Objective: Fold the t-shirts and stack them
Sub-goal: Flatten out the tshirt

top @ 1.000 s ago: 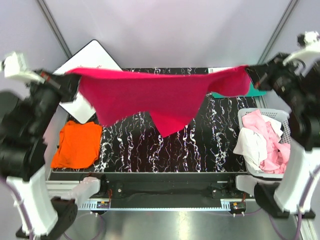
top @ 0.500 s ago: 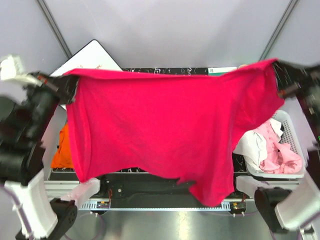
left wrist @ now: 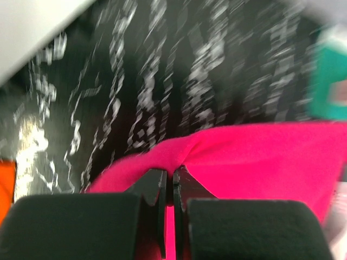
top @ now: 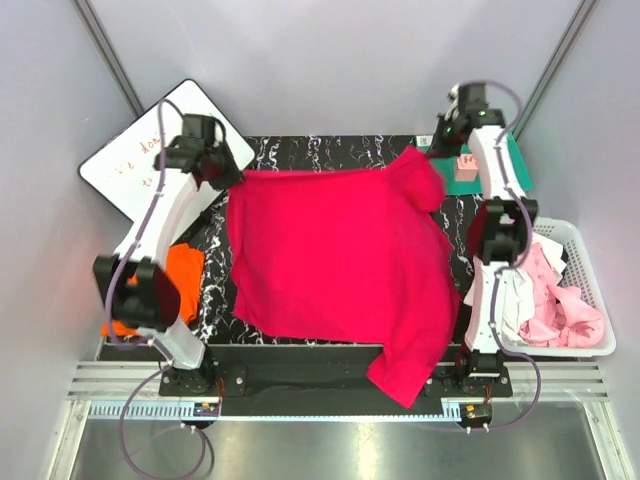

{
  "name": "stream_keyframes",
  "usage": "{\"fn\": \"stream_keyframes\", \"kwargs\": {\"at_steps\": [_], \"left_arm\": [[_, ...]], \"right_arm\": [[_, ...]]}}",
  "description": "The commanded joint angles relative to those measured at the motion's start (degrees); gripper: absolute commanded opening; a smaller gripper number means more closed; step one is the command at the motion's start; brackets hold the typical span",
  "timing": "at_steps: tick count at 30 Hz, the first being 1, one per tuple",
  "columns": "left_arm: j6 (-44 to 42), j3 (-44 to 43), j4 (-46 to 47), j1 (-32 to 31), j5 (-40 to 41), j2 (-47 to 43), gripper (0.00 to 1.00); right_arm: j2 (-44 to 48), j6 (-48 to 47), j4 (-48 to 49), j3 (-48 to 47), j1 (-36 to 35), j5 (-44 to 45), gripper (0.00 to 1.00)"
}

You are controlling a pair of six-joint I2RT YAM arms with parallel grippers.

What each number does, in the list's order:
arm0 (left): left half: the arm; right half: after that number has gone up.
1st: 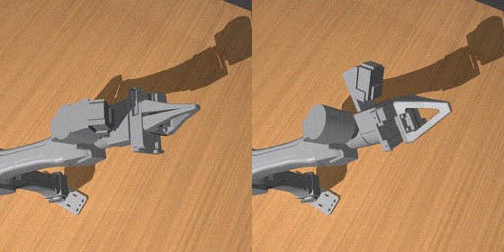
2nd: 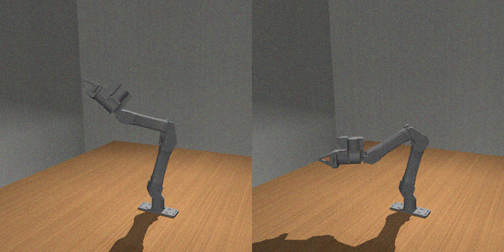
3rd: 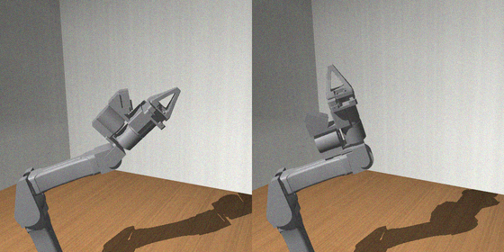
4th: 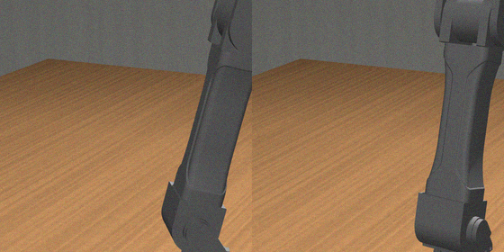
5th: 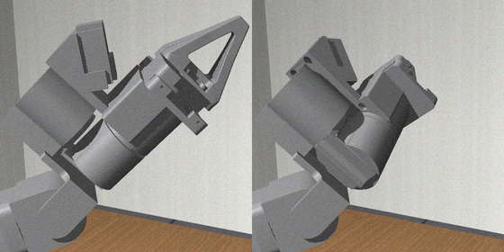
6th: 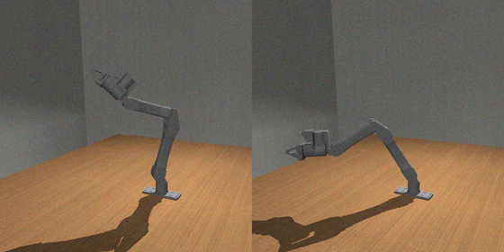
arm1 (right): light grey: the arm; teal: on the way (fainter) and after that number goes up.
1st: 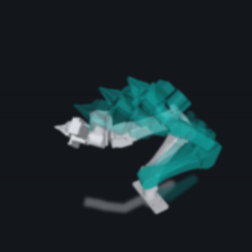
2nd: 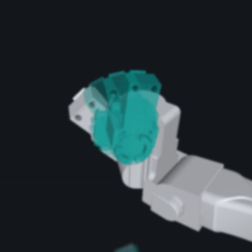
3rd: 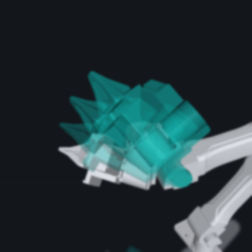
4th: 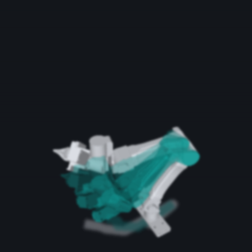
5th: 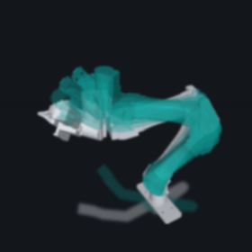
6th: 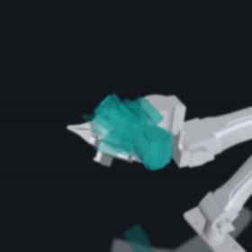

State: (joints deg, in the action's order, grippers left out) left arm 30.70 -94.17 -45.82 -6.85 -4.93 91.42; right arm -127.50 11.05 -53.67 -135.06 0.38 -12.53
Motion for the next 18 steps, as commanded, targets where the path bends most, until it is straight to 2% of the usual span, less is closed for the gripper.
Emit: {"fn": "stream_keyframes", "kwargs": {"at_steps": [1,5,10,13,18], "left_arm": [[0.9,0.2,5.1,0.9,-0.2,8.4,0.00],[1.0,-3.4,7.6,0.9,0.4,21.0,0.00],[-0.3,-15.8,5.6,1.1,-0.3,30.4,0.00],[-0.4,-18.2,4.8,1.6,-0.3,32.3,0.00],[-0.6,-17.7,4.8,3.3,0.3,30.7,0.00]], "right_arm": [[-10.8,-1.6,-3.2,-11.2,0.1,-2.9,0.00],[-17.3,-1.3,-4.1,-16.1,0.3,-1.2,0.00],[-19.6,-0.7,-2.9,-18.0,0.8,-1.5,0.00],[-18.2,-0.1,-1.5,-18.0,0.8,-2.6,0.00],[-14.8,0.5,-0.3,-14.9,0.6,-5.1,0.00]]}}
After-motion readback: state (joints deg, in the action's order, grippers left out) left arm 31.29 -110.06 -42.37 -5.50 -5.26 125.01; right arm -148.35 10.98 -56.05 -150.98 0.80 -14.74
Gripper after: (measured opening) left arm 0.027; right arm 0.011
